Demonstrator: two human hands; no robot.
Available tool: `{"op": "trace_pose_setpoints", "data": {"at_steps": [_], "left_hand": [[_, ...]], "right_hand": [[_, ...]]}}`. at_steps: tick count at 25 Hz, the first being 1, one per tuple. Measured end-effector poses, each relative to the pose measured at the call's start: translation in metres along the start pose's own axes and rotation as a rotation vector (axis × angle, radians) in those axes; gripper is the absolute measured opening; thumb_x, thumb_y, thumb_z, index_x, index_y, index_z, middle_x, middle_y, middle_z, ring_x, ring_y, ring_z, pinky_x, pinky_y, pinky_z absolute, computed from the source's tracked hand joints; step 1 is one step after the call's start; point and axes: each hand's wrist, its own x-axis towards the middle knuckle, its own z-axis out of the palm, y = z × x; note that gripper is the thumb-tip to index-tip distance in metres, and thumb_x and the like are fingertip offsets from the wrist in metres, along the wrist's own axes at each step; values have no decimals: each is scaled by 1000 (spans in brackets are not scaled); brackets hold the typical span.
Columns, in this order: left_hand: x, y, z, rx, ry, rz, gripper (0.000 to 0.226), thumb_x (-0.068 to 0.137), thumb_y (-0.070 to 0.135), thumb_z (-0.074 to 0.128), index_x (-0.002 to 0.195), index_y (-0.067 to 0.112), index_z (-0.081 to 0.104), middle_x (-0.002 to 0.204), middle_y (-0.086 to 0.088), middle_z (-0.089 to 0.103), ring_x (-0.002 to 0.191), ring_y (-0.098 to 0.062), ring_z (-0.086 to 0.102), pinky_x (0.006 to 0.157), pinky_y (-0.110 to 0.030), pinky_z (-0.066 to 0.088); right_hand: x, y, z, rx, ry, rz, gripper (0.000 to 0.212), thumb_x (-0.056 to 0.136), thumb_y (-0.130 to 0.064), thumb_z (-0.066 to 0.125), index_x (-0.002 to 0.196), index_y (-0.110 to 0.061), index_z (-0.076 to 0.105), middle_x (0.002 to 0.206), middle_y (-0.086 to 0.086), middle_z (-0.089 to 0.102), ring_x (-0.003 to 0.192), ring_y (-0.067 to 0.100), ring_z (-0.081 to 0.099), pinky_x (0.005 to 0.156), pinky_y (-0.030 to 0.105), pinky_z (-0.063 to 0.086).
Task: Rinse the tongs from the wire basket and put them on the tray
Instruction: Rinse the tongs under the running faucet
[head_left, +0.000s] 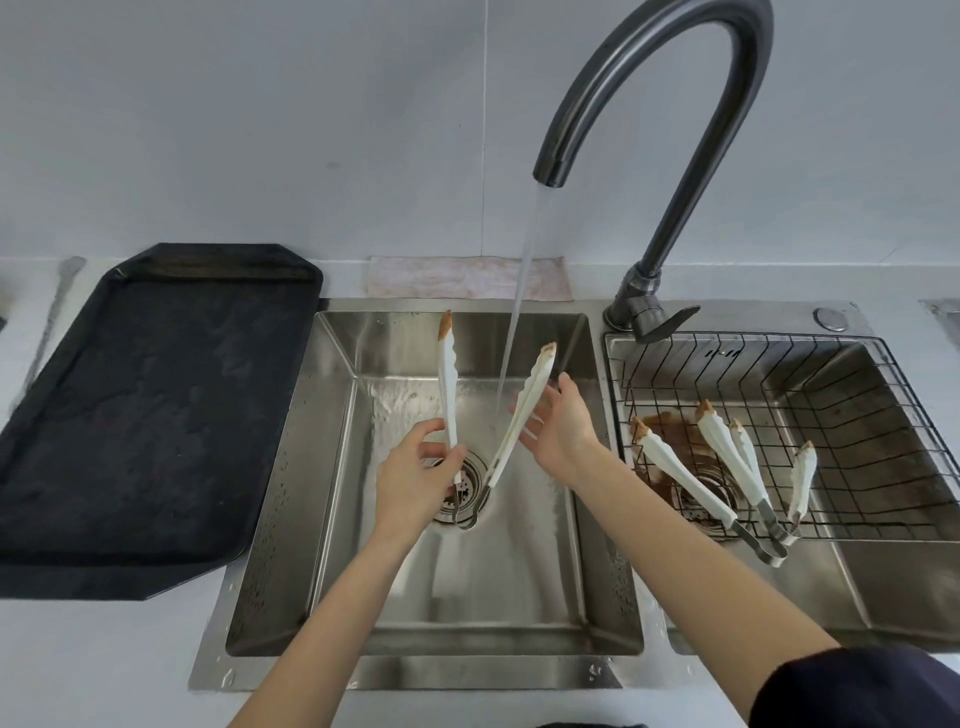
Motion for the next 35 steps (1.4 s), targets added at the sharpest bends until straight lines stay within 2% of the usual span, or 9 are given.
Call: {"op": "trace_pose_setpoints", "data": {"at_steps": [4,9,14,16,18,20,26,30,35], "left_hand": [[1,-1,-3,22,-3,17,36,81,26,67,116,25,59,90,-2,67,84,-30,69,86,-47,53],[12,-2,-8,-90,0,-10,27,78,26,70,94,43,56,80,7,64,83,-25,67,86,-47,54],[20,-2,-13,-100,29,-10,35,77,27,72,110,27,60,84,1,66,69,-15,65,84,-45,56],[21,-3,-16,-96,32,0,31,77,27,71,106,32,59,82,3,66,65,-8,64,85,-45,55],[22,-4,-17,-98,32,-6,32,79,27,70,109,30,59,79,6,65,57,0,62,83,-45,56],[23,-5,-18,-99,25,-12,32,81,26,68,111,27,59,76,6,63,55,-3,62,81,-45,56],[19,-13,-16,-244,-15,-149,24,90,16,56,113,13,57,75,-1,65,56,-11,63,48,-20,53],[11,-12,-11,-308,-78,-239,17,93,14,49,107,11,59,76,2,64,48,-7,63,46,-19,54],[9,-11,-7,-324,-102,-248,17,94,13,47,102,12,62,84,-4,68,59,-16,67,51,-24,57]], "right_hand": [[10,-2,8,154,-75,29,48,100,-37,22,132,-11,45,119,9,57,116,24,55,98,36,40],[25,-7,25,154,-50,66,31,97,-32,38,110,-9,54,94,7,61,86,18,62,77,30,50],[37,0,38,111,-74,81,44,99,-22,38,136,1,41,94,4,60,114,21,58,90,29,46],[42,2,43,92,-68,56,38,97,-14,40,132,0,44,96,3,62,99,21,63,83,28,48],[49,4,44,93,-74,43,20,95,-12,44,114,-5,50,70,3,52,60,14,53,61,25,44],[53,3,44,89,-76,43,3,95,-13,46,93,-11,48,57,2,40,46,11,42,51,23,39],[51,-7,41,27,-43,21,9,89,-16,58,85,-12,52,54,-1,50,48,8,52,47,19,50],[44,-13,44,-112,-10,-57,21,88,-35,59,88,-15,50,54,-3,47,31,2,44,36,16,41],[36,-18,55,19,-46,-1,39,95,-45,39,75,-15,54,42,-6,52,29,4,44,34,16,40]]}}
